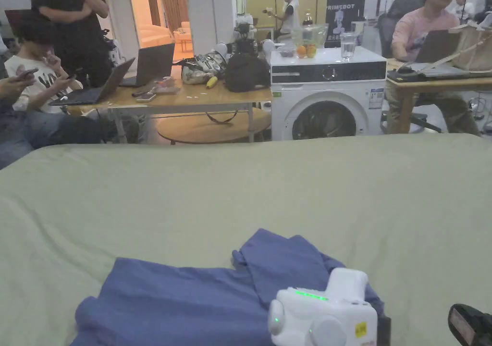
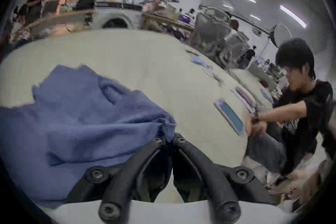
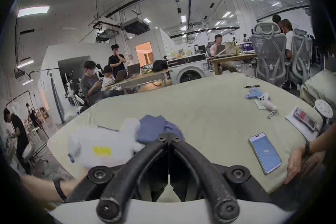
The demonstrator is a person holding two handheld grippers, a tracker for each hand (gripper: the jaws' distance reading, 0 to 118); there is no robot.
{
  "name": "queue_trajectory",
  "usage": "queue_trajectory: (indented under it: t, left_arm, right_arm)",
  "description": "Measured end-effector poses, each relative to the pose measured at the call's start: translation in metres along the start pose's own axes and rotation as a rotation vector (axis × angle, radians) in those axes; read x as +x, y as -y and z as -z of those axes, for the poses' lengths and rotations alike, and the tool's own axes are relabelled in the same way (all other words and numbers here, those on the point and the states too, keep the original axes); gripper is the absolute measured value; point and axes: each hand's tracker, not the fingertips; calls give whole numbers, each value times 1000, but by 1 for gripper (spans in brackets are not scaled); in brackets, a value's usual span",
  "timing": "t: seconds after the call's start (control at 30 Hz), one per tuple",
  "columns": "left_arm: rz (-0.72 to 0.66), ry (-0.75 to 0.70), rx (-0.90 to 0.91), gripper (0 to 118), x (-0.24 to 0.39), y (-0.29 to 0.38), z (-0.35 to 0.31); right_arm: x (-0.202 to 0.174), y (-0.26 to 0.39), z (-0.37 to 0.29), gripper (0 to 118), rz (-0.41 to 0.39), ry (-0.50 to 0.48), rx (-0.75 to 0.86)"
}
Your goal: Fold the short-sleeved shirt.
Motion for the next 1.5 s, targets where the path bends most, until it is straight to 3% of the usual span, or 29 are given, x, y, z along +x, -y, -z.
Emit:
queue_trajectory:
  t: [0.1,0.23,0.27,0.3,0.33,0.37,0.43,0.57,0.67,0.7,0.8,0.83,1.17,1.3,1.33,1.4,1.5]
  left_arm:
    - [-50,134,-7,1,31,17,8]
    - [-2,181,11,5,46,16,-4]
    - [-21,213,15,21,40,11,-13]
    - [-50,243,42,45,33,7,-24]
    - [-70,248,85,79,28,3,-38]
    - [-55,213,158,91,20,-2,-64]
    - [-8,156,278,91,5,-10,-107]
    - [175,-209,500,91,-16,-8,-199]
    - [182,-345,569,91,-33,2,-251]
    - [179,-361,577,85,-37,6,-262]
    - [171,-496,617,16,-45,19,-295]
    - [173,-534,623,0,-47,24,-302]
    - [75,-539,595,0,-82,30,-317]
    - [-10,-490,482,0,-124,8,-303]
    - [-34,-456,431,10,-142,1,-297]
    - [-117,-366,363,69,-178,-12,-281]
    - [-156,-445,176,69,-222,-34,-245]
  right_arm:
    - [0,0,0,0,12,-11,-1]
    - [-1,-4,-6,0,-15,-4,1]
    - [-2,-5,-10,0,-26,-1,13]
    - [-1,-7,-12,0,-24,-5,21]
    - [0,-9,-13,0,-14,-13,29]
    - [1,-12,-13,0,0,-22,34]
    - [1,-14,-10,0,9,-42,42]
    - [-12,-16,8,0,-97,-9,20]
    - [-23,-16,25,0,-109,-25,26]
    - [-27,-16,29,0,-115,-21,30]
    - [-40,-14,44,0,-156,-5,37]
    - [-44,-13,48,0,-173,-6,37]
    - [-58,-2,59,0,-195,-15,33]
    - [-46,1,56,0,-171,-25,22]
    - [-42,2,55,0,-163,-23,16]
    - [-33,3,53,0,-145,-27,-2]
    - [-18,10,51,0,-126,-7,-25]
